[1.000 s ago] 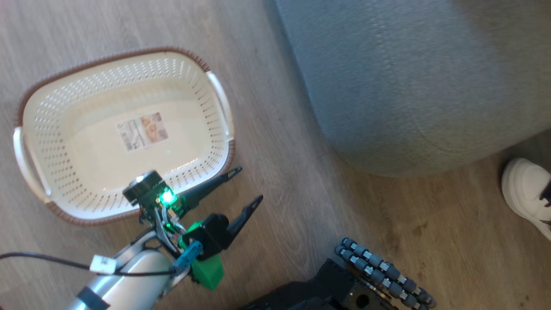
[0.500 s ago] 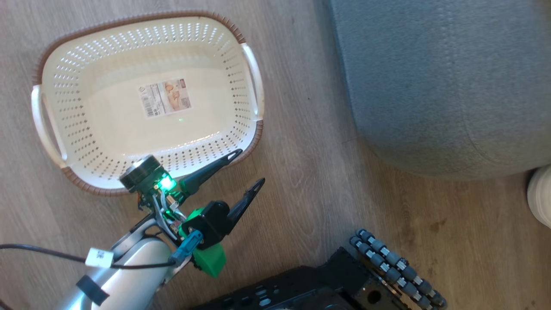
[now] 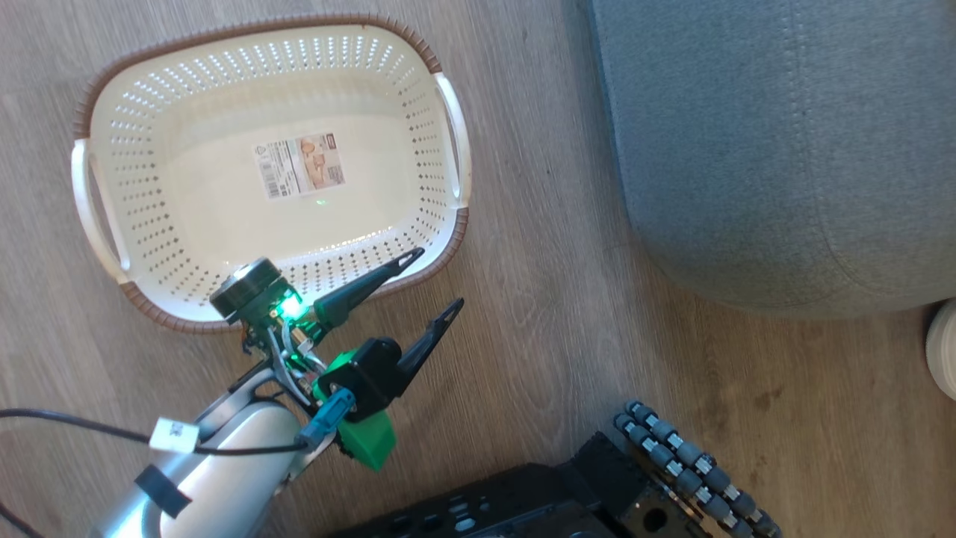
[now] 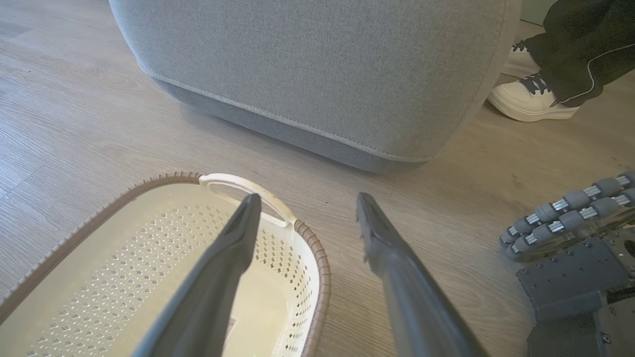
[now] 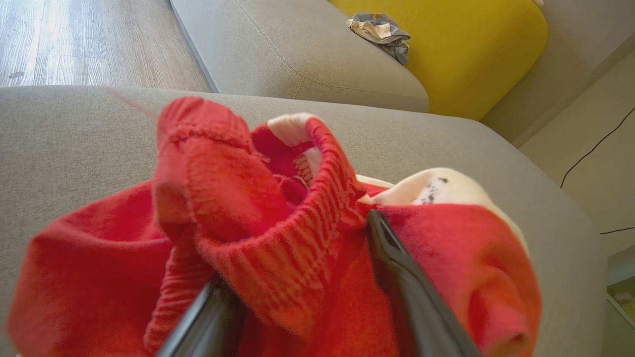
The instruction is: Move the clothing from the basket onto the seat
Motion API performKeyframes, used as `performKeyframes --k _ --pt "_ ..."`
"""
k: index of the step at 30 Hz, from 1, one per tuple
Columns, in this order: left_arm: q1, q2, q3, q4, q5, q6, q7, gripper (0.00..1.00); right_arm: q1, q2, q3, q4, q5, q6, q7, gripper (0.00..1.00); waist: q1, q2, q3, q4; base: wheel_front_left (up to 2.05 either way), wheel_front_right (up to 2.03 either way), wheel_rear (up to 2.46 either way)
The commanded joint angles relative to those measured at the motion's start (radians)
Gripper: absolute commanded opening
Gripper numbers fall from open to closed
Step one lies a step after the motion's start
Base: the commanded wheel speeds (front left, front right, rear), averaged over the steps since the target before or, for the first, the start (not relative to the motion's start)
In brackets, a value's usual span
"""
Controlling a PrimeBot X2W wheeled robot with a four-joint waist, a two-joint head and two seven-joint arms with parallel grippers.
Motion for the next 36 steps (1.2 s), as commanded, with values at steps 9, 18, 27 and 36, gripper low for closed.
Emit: performKeyframes --k 9,18,27,36 --pt "-0.01 -0.029 -0.023 0.002 -0.016 0.016 -0.005 1.0 -0.038 -0.075 0.033 0.01 -0.026 0.0 -0.016 1.0 -0.0001 0.0001 -0.103 -0.01 0.0 0.0 0.0" --pt "-0.006 -0.094 -0.044 0.033 -0.047 0.027 -0.005 1.0 -0.062 -0.111 0.123 0.051 -0.038 0.0 -0.017 1.0 -0.0001 0.0001 -0.234 -0.011 0.0 0.0 0.0" --pt "0.04 -0.162 -0.047 0.053 -0.074 0.049 -0.005 1.0 -0.093 -0.111 0.273 0.048 0.035 0.0 -0.017 1.0 -0.0001 0.0001 -0.39 0.005 0.0 0.0 0.0" --pt "0.099 -0.209 -0.024 0.061 -0.086 0.073 -0.005 1.0 0.027 -0.09 0.503 -0.149 0.306 0.0 -0.017 1.0 -0.0001 0.0001 -0.518 0.027 0.0 0.0 0.0"
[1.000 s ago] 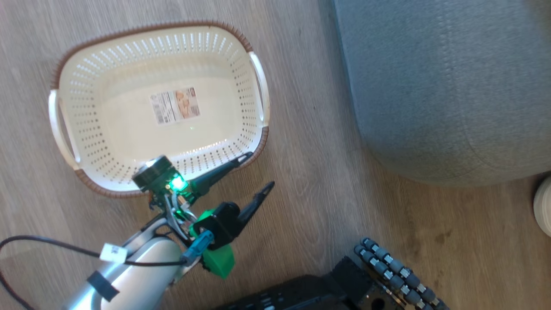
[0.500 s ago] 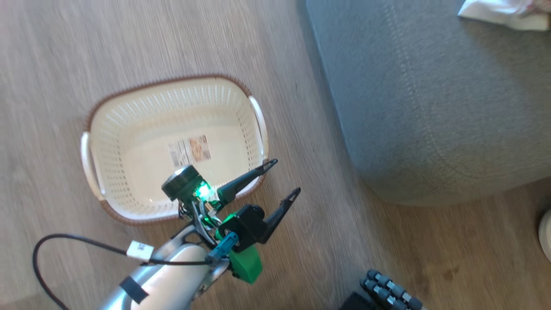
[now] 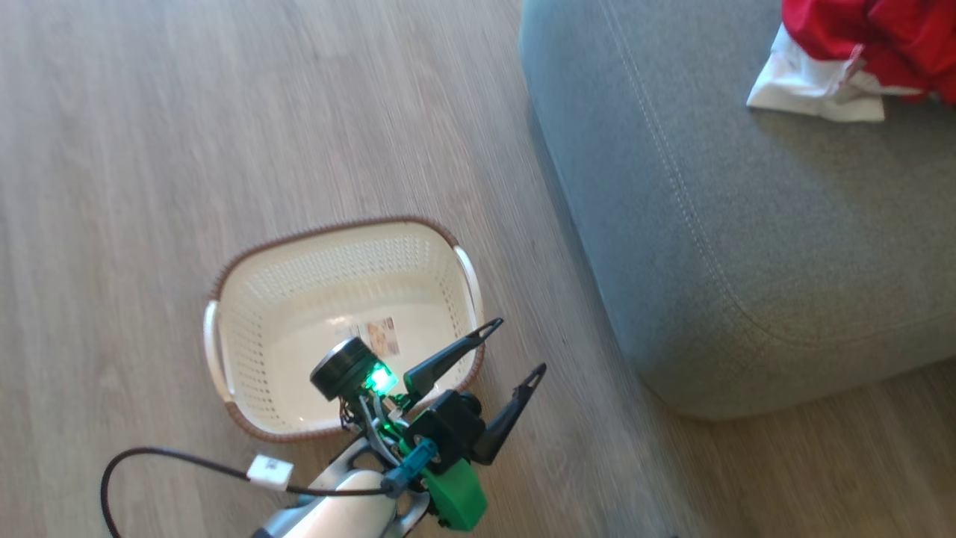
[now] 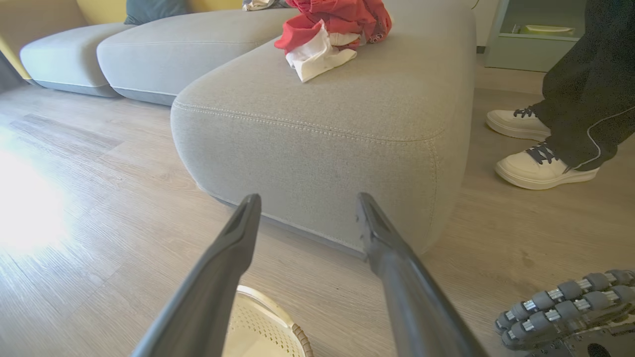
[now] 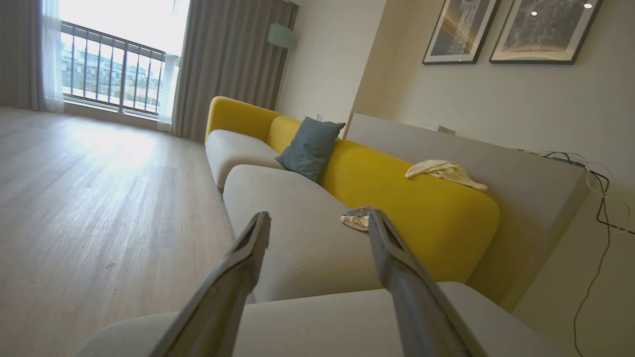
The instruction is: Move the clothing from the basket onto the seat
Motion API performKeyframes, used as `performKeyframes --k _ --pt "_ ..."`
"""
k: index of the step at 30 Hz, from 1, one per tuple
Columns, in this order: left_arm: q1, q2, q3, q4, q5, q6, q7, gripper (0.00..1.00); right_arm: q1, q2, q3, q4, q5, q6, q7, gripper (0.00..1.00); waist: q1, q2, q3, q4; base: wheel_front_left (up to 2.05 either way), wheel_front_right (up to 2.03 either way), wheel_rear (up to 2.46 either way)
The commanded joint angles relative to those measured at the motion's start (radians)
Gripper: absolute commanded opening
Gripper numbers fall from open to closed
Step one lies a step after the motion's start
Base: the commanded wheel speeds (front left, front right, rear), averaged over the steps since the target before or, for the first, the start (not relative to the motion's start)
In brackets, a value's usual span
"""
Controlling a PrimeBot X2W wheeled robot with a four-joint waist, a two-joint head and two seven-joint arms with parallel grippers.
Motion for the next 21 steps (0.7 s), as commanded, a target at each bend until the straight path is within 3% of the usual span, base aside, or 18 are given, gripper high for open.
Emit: performKeyframes --k 1,4,9,15,21 --pt "0.0 -0.01 0.041 -0.026 -0.011 0.013 -0.005 1.0 0.04 -0.005 0.049 -0.074 0.058 0.0 -0.006 1.0 0.0 -0.0001 -0.047 0.017 0.0 0.0 0.0" --pt "0.016 -0.014 0.079 -0.027 -0.015 0.029 -0.005 1.0 0.146 -0.034 0.16 -0.223 0.212 0.0 -0.006 1.0 0.0 -0.0001 -0.081 0.04 0.0 0.0 0.0" --pt "0.043 -0.026 0.141 -0.03 -0.027 0.058 -0.005 1.0 0.3 -0.068 0.263 -0.422 0.364 0.0 -0.006 1.0 0.0 -0.0001 -0.128 0.082 0.0 0.0 0.0" --pt "0.085 -0.044 0.221 -0.031 -0.037 0.093 -0.005 1.0 0.479 -0.06 0.325 -0.617 0.459 0.0 -0.006 1.0 0.0 -0.0001 -0.189 0.149 0.0 0.0 0.0" --pt "0.126 -0.069 0.326 -0.041 -0.051 0.139 -0.005 1.0 0.633 -0.002 0.307 -0.707 0.465 0.0 -0.006 1.0 0.0 -0.0001 -0.237 0.218 0.0 0.0 0.0"
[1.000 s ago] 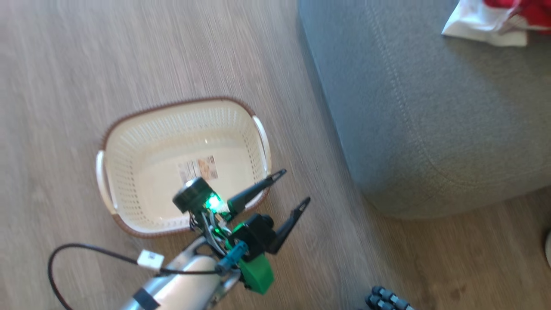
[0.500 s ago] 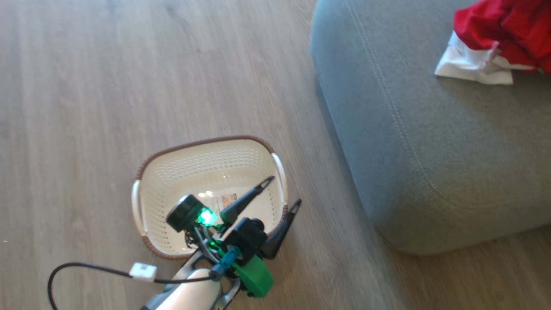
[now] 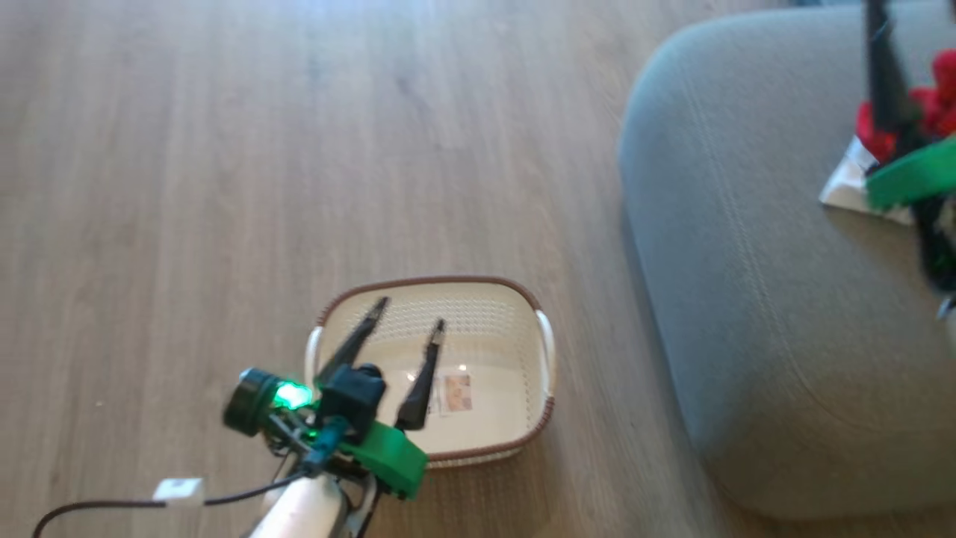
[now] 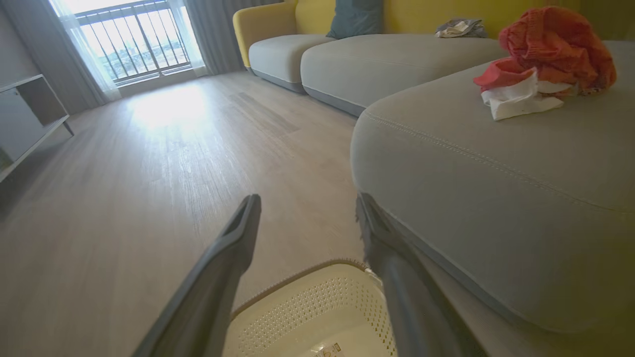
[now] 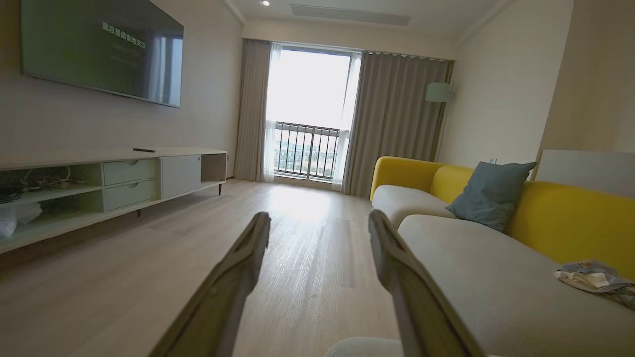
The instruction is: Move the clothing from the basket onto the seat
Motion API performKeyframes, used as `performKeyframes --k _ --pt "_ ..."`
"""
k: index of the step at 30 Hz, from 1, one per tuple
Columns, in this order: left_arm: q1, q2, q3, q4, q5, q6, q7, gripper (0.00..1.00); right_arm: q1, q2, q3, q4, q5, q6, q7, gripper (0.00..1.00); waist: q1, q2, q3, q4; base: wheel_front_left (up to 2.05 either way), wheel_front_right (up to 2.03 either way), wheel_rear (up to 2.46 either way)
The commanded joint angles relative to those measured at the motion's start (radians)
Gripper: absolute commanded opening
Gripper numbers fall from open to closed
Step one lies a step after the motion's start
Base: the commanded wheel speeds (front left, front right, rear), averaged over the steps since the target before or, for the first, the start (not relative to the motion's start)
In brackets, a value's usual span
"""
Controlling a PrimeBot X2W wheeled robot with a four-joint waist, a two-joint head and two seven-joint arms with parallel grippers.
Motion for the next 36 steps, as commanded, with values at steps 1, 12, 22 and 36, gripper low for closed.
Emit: performKeyframes --k 1,12,22,36 --pt "-0.015 -0.008 0.068 -0.041 -0.005 0.017 -0.005 1.0 0.04 0.017 -0.002 -0.049 -0.005 0.0 -0.006 1.0 0.0001 -0.0001 -0.037 0.048 0.0 0.0 0.0" --pt "0.06 -0.039 0.25 -0.13 0.006 0.081 -0.005 1.0 0.307 0.202 -0.071 -0.158 -0.054 0.0 -0.006 1.0 0.0001 -0.0001 -0.078 0.11 0.0 0.0 0.0" --pt "0.112 -0.068 0.335 -0.112 -0.026 0.027 -0.005 1.0 0.524 0.351 -0.173 -0.207 -0.135 0.0 -0.006 1.0 0.0001 -0.0001 -0.087 0.13 0.0 0.0 0.0" --pt "0.144 -0.072 0.345 -0.063 -0.013 0.003 -0.005 1.0 0.612 0.405 -0.21 -0.192 -0.184 0.0 -0.006 1.0 0.0001 -0.0001 -0.09 0.123 0.0 0.0 0.0"
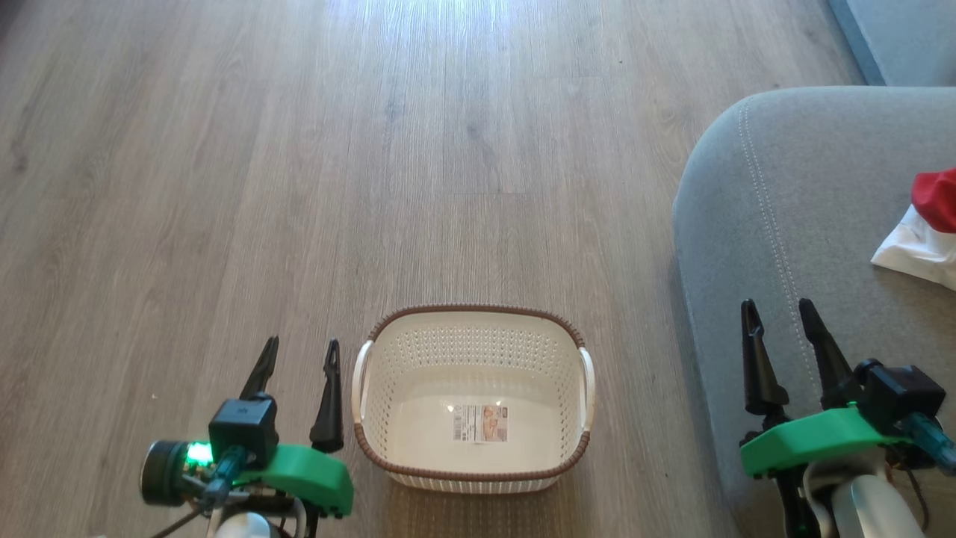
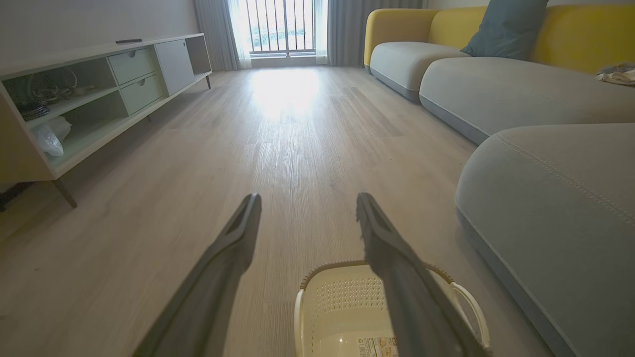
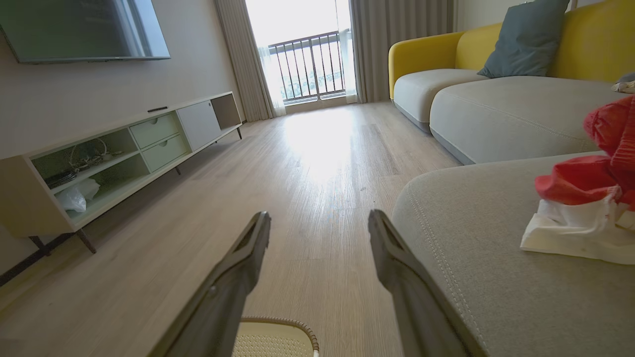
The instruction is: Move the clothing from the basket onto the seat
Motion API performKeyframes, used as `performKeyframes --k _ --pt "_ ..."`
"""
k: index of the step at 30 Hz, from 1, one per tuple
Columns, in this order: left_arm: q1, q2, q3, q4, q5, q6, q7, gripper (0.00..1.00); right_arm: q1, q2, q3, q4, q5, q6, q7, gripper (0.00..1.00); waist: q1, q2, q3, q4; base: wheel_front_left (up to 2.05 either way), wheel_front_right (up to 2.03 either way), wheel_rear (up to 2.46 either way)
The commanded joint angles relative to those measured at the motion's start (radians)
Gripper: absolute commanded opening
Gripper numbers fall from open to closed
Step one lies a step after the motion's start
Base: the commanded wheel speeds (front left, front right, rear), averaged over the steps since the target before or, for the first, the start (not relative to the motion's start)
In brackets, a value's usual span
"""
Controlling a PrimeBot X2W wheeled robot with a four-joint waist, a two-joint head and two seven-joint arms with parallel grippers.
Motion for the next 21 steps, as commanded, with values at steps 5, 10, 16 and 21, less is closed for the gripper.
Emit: performKeyframes --k 5,10,16,21 --pt "-0.019 -0.004 0.037 0.012 -0.011 0.022 -0.005 1.0 -0.014 0.006 0.023 -0.026 -0.007 0.0 -0.006 1.0 0.0001 0.0 -0.005 -0.002 0.0 0.0 0.0" --pt "-0.015 -0.004 0.061 0.002 -0.08 -0.01 -0.005 1.0 -0.018 0.007 0.023 -0.022 -0.007 0.0 -0.006 1.0 0.0001 0.0 -0.006 -0.005 0.0 0.0 0.0" --pt "-0.008 -0.004 0.083 -0.015 -0.107 -0.046 -0.005 1.0 -0.023 0.008 0.028 -0.02 -0.001 0.0 -0.006 1.0 0.0001 0.0 -0.008 -0.009 0.0 0.0 0.0" --pt "-0.005 -0.004 0.094 -0.007 -0.139 -0.07 -0.005 1.0 -0.028 0.01 0.021 -0.02 0.018 0.0 -0.006 1.0 0.0001 0.0 -0.01 -0.013 0.0 0.0 0.0"
